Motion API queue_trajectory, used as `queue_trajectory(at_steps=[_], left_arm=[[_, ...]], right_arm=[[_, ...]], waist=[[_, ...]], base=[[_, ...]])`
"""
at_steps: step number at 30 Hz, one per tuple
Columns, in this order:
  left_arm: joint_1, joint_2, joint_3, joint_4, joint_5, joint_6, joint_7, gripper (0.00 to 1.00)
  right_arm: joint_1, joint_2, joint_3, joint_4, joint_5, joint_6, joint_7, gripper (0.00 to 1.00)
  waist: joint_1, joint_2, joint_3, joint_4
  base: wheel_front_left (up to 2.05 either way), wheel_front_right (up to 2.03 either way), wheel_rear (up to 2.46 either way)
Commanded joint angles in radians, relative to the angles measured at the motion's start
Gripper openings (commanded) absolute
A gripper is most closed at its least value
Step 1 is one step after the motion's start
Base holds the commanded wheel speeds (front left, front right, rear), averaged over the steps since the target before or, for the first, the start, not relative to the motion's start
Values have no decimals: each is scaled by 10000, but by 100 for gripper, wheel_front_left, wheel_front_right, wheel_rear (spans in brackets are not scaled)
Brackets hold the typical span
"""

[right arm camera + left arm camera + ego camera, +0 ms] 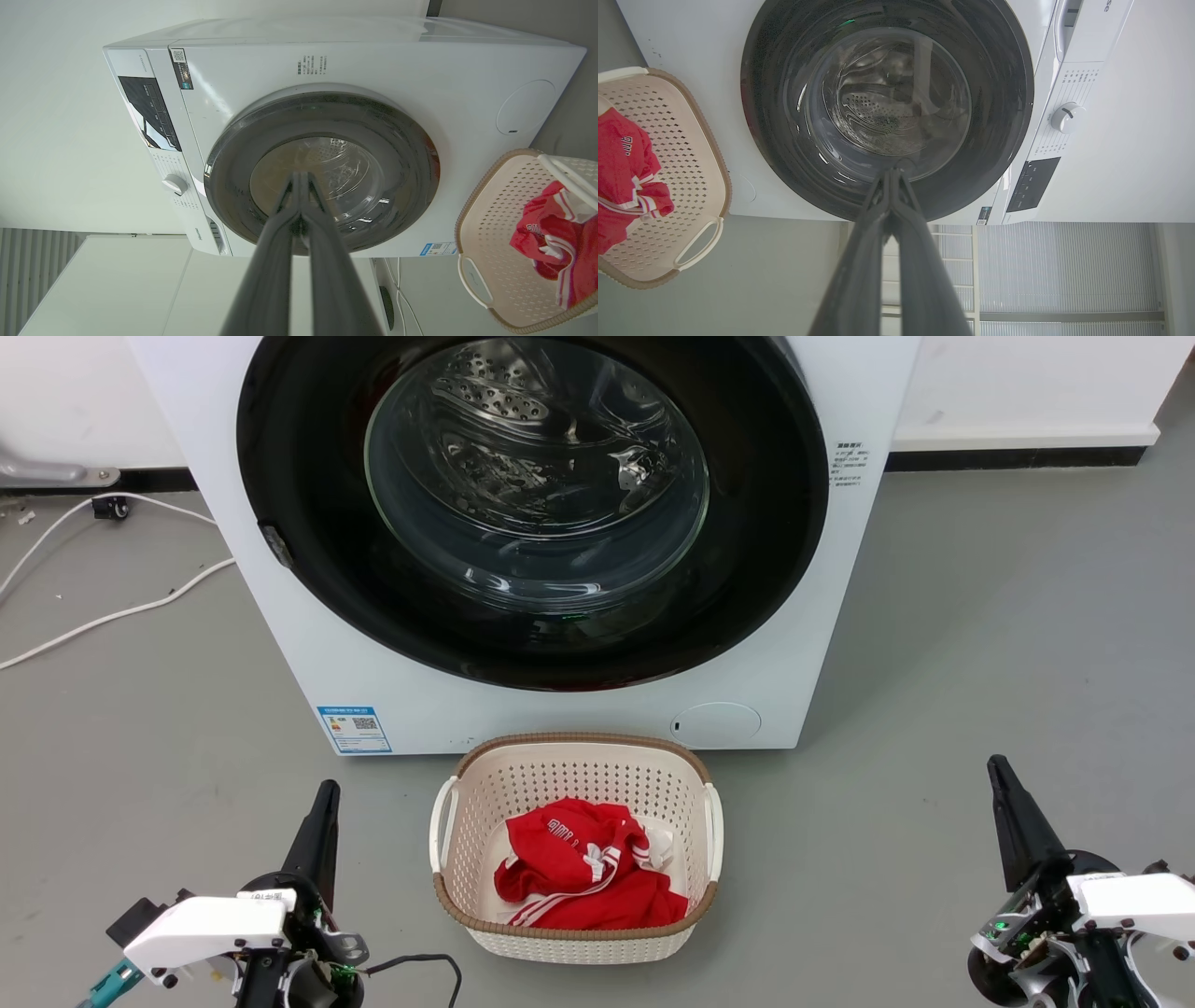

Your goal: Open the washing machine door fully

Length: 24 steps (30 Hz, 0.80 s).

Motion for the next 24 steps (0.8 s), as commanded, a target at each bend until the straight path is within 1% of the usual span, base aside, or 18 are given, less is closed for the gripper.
queue_trajectory(at_steps=[1,2,3,4,5,11,15,19,24], left_arm=[[-75,-10,29,14,19,-33,56,0],[4,-4,-1,16,5,0,-4,100],[4,-4,-1,16,5,0,-4,100],[30,-12,-12,66,7,2,-21,0],[42,-16,-45,89,14,7,-52,100],[-14,-18,-349,-64,97,5,-364,100],[-38,-19,-429,-219,335,3,-554,100],[-65,-21,-424,-442,833,2,-735,100],[-112,-23,-454,-713,1835,0,-950,100]], right_arm=[[-142,30,-24,14,-37,0,28,0],[6,6,-3,13,-1,0,1,100],[6,6,-3,13,-1,0,1,100],[43,12,4,54,-2,0,-6,0],[67,17,17,62,-3,0,-28,100],[141,29,193,-208,-14,0,-330,100],[189,36,273,-331,-221,0,-528,100],[215,40,262,-492,-770,0,-711,100],[235,50,329,-803,-1777,0,-924,100]], waist=[[0,-1,0,0],[0,-1,0,0],[0,-1,0,0],[0,-1,0,0],[0,-1,2,-1],[0,-1,9,1],[0,-1,16,9],[0,-1,28,16],[0,-1,51,21]], base=[[0,0,0],[0,0,0],[0,0,0],[0,0,0],[0,0,0],[0,0,0],[0,0,0],[0,0,0],[0,0,0]])
